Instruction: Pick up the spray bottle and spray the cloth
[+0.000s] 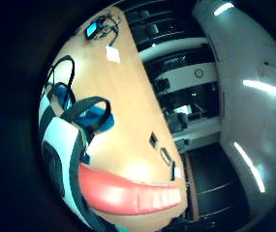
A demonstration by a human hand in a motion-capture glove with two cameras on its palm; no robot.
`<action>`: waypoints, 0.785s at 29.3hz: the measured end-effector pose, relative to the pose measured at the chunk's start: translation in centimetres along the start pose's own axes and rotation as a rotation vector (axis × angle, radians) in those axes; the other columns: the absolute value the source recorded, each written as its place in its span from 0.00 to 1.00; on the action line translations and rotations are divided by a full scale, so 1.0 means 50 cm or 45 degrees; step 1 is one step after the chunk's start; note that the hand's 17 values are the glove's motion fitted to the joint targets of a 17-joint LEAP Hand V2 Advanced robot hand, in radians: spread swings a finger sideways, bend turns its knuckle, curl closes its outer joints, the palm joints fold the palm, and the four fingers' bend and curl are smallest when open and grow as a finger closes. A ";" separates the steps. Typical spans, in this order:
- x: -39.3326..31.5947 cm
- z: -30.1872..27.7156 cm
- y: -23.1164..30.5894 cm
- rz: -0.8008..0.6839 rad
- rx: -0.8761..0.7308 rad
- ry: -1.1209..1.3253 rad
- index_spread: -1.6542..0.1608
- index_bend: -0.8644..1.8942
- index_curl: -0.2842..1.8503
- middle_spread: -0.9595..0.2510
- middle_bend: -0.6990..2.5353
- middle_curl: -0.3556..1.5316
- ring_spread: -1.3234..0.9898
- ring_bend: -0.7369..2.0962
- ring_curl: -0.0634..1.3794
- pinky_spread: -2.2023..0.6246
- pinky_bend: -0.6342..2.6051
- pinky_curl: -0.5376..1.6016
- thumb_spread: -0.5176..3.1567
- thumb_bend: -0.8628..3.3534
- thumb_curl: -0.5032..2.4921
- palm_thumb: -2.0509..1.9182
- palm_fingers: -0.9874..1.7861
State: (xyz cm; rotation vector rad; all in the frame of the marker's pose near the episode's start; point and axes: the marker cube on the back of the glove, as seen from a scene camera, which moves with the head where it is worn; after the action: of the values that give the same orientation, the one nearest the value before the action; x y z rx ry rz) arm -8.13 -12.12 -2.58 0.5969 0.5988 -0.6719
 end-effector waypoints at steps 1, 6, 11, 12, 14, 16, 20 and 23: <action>0.008 -0.014 -0.008 0.042 0.027 -0.030 0.75 0.37 0.35 0.61 0.38 0.48 0.49 0.54 0.38 0.67 0.40 0.46 0.41 0.20 0.36 0.71 0.83; 0.023 -0.090 -0.053 0.320 0.141 -0.333 0.75 0.37 0.35 0.61 0.37 0.48 0.49 0.54 0.38 0.67 0.40 0.46 0.41 0.20 0.36 0.71 0.83; 0.036 -0.134 -0.091 0.703 0.270 -0.785 0.75 0.37 0.35 0.60 0.37 0.48 0.49 0.54 0.38 0.67 0.40 0.46 0.41 0.20 0.36 0.71 0.83; 0.038 -0.135 -0.095 0.778 0.295 -0.875 0.75 0.37 0.35 0.60 0.37 0.48 0.49 0.54 0.38 0.67 0.40 0.46 0.41 0.20 0.36 0.71 0.83; 0.040 -0.128 -0.100 0.903 0.334 -1.046 0.75 0.37 0.35 0.60 0.37 0.48 0.49 0.54 0.38 0.67 0.40 0.46 0.41 0.20 0.36 0.71 0.83; 0.037 -0.109 -0.101 1.010 0.362 -1.218 0.75 0.37 0.35 0.61 0.37 0.48 0.49 0.54 0.38 0.67 0.40 0.46 0.41 0.20 0.36 0.71 0.83; 0.018 -0.050 -0.105 1.226 0.419 -1.527 0.75 0.37 0.35 0.61 0.37 0.48 0.50 0.54 0.38 0.68 0.40 0.46 0.41 0.20 0.36 0.71 0.82; 0.005 -0.003 -0.103 1.358 0.472 -1.615 0.76 0.37 0.35 0.62 0.37 0.48 0.50 0.54 0.38 0.68 0.39 0.46 0.42 0.20 0.36 0.71 0.81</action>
State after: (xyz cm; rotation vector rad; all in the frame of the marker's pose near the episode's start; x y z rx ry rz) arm -11.69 -15.35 -4.41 0.6012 -1.0158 -0.0271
